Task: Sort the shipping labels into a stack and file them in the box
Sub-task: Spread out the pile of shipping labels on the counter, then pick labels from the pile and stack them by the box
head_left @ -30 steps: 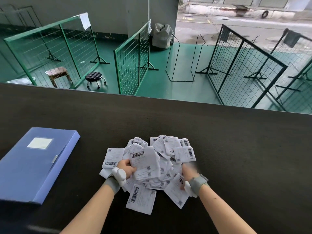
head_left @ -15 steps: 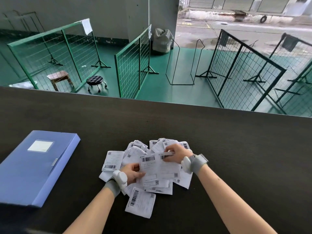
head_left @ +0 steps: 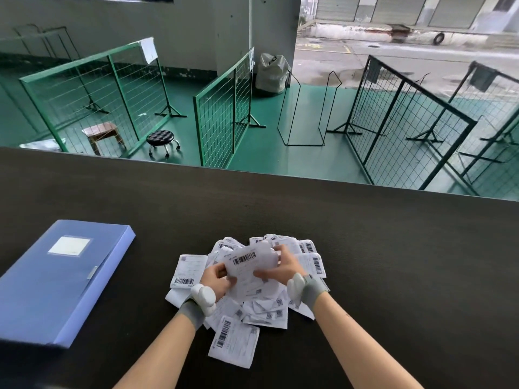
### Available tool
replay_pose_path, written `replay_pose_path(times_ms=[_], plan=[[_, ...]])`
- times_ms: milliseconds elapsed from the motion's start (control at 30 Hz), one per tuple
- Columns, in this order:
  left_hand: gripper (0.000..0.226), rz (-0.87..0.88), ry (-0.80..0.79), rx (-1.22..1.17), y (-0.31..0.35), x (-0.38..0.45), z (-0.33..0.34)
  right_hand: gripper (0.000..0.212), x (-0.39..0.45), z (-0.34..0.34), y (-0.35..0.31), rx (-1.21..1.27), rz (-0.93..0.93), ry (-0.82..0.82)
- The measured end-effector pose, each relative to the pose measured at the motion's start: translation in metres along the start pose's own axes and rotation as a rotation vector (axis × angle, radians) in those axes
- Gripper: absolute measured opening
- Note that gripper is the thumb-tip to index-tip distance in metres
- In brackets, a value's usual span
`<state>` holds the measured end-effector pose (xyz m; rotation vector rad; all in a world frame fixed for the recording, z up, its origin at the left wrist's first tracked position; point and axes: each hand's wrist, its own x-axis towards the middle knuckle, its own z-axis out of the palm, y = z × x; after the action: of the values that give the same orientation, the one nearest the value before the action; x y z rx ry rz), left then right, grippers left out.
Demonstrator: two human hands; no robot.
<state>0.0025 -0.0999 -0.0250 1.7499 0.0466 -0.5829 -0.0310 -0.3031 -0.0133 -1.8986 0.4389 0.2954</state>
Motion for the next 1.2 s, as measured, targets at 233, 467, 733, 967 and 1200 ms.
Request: replay_pose_path(times_ms=[233, 467, 733, 967, 1200], plan=[[0.035, 0.078, -0.026, 0.141, -0.007, 0.006, 0.005, 0.038, -0.009, 0.002, 0.021, -0.097, -0.006, -0.053], [0.036, 0.017, 0.011, 0.241, -0.022, 0.009, 0.017, 0.031, -0.005, 0.016, 0.041, 0.042, 0.050, -0.024], [0.040, -0.016, 0.056, 0.262, -0.020, 0.012, 0.023, 0.041, -0.006, 0.021, 0.042, 0.128, 0.107, 0.020], [0.031, -0.016, -0.005, 0.312, -0.012, 0.012, 0.031, 0.029, -0.001, 0.042, 0.031, 0.096, 0.162, 0.082], [0.026, -0.126, 0.089, 0.295, -0.003, 0.010, -0.032, 0.028, 0.007, 0.076, -0.001, 0.063, 0.220, 0.016]])
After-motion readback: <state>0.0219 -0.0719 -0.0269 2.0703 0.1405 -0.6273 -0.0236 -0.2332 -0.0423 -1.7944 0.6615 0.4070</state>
